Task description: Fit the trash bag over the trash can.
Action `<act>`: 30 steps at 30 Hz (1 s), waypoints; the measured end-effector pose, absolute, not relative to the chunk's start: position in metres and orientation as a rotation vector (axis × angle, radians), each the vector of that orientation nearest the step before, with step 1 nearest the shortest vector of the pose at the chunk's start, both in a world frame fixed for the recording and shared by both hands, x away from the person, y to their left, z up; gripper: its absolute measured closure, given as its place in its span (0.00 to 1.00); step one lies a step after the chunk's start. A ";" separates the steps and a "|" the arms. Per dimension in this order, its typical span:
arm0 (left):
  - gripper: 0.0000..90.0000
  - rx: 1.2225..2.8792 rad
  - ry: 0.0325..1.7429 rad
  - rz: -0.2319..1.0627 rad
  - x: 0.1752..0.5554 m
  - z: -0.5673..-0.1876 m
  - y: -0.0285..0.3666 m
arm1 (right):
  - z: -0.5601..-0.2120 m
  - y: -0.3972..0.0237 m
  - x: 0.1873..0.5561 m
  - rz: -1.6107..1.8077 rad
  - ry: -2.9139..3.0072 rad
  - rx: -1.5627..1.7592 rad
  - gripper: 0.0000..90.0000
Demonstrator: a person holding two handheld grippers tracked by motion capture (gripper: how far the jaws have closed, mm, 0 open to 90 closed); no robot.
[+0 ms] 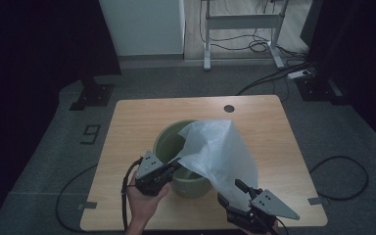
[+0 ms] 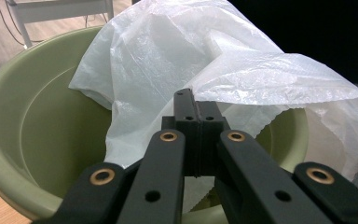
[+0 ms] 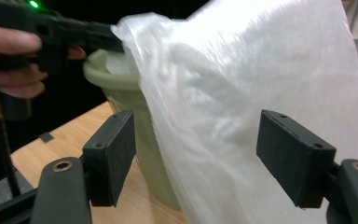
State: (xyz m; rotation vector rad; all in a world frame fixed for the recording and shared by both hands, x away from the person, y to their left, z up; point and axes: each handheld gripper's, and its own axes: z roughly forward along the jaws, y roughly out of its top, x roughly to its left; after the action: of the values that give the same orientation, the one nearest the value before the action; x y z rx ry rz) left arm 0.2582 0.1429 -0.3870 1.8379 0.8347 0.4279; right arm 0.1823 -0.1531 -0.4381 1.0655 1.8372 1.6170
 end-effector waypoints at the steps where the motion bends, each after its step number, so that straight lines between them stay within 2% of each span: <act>1: 1.00 1.837 0.836 0.427 0.258 -0.387 0.143 | -0.440 -0.154 0.182 1.613 1.834 1.072 0.31; 14: 1.00 1.831 0.842 0.426 0.260 -0.385 0.147 | -0.461 -0.152 0.181 1.505 1.837 1.172 0.34; 18: 1.00 1.829 0.845 0.421 0.260 -0.385 0.148 | -0.469 -0.157 0.179 1.418 1.826 1.200 0.51; 21: 1.00 1.833 0.841 0.420 0.259 -0.384 0.148 | -0.470 -0.162 0.180 1.394 1.817 1.183 0.74; 22: 1.00 1.834 0.839 0.420 0.259 -0.384 0.148 | -0.469 -0.165 0.181 1.387 1.805 1.187 0.79; 27: 1.00 1.841 0.830 0.418 0.259 -0.383 0.146 | -0.457 -0.177 0.184 1.410 1.697 1.182 0.94; 30: 1.00 1.843 0.823 0.423 0.258 -0.381 0.146 | -0.445 -0.181 0.187 1.437 1.645 1.158 0.98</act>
State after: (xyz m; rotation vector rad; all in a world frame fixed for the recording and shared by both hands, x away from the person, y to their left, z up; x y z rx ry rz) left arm 0.2585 0.1456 -0.3813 1.8430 0.8234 0.4231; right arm 0.1867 -0.1806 -0.4448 1.1580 1.6453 1.4366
